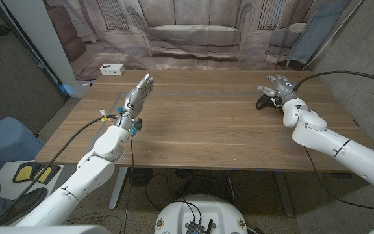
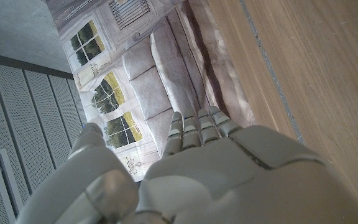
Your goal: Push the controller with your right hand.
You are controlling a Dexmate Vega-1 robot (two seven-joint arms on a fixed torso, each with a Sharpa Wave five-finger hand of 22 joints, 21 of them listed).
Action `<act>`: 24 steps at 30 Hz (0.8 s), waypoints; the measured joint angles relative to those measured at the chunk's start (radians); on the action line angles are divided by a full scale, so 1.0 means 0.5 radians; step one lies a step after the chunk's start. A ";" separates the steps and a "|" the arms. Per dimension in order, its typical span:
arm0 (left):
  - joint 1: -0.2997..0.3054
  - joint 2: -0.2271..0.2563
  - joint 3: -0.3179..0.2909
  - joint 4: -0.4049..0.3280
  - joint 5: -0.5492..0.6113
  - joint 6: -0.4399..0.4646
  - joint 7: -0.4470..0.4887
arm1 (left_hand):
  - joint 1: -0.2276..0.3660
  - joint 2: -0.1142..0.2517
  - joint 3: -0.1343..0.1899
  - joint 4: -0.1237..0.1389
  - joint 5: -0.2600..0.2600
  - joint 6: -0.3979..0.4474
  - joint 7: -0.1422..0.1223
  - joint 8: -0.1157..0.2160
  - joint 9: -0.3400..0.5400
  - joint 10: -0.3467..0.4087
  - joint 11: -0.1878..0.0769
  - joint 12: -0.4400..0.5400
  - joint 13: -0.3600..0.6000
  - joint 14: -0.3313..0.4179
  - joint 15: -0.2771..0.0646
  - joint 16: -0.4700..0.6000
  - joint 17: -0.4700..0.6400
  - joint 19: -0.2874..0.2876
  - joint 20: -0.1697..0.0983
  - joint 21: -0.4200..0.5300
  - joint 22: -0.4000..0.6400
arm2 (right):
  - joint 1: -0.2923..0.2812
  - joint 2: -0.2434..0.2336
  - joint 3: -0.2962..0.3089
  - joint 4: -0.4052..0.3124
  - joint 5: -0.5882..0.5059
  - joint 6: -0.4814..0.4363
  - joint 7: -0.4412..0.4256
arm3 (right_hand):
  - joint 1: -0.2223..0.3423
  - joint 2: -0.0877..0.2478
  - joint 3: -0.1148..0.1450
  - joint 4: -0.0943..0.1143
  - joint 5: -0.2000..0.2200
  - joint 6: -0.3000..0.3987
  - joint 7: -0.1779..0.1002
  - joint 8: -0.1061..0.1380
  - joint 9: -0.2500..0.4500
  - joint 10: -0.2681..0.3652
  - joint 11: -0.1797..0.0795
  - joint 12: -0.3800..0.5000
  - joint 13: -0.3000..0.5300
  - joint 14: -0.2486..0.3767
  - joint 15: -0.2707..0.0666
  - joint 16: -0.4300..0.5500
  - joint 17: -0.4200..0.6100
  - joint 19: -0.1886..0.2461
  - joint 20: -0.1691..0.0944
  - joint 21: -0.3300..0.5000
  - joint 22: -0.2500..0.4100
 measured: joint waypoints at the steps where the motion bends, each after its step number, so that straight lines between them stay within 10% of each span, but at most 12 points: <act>1: -0.002 0.000 0.000 0.000 0.000 0.001 -0.001 | 0.000 0.000 0.000 0.000 0.000 0.000 0.000 0.000 0.000 0.000 0.000 0.000 0.000 0.000 0.000 0.000 0.000 0.000 0.000 0.000 0.000 | -0.008 0.000 0.010 -0.003 0.014 0.014 -0.015 | 0.011 -0.011 0.000 0.000 0.000 -0.006 0.006 0.000 -0.001 0.000 0.000 0.000 0.000 0.002 -0.002 0.000 -0.002 0.012 -0.006 0.000 0.000; 24: -0.045 0.012 0.013 0.001 0.001 0.027 -0.019 | -0.008 0.008 0.008 -0.008 0.000 0.000 0.015 0.000 0.000 0.000 0.000 0.000 0.000 0.000 0.000 0.000 0.000 -0.011 -0.011 0.000 0.000 | -0.201 0.009 0.227 -0.046 0.301 0.352 -0.265 | 0.063 -0.042 0.006 -0.005 0.000 0.060 0.078 -0.009 -0.001 0.122 0.014 0.028 -0.004 0.117 -0.117 -0.008 -0.001 0.170 -0.167 -0.009 -0.009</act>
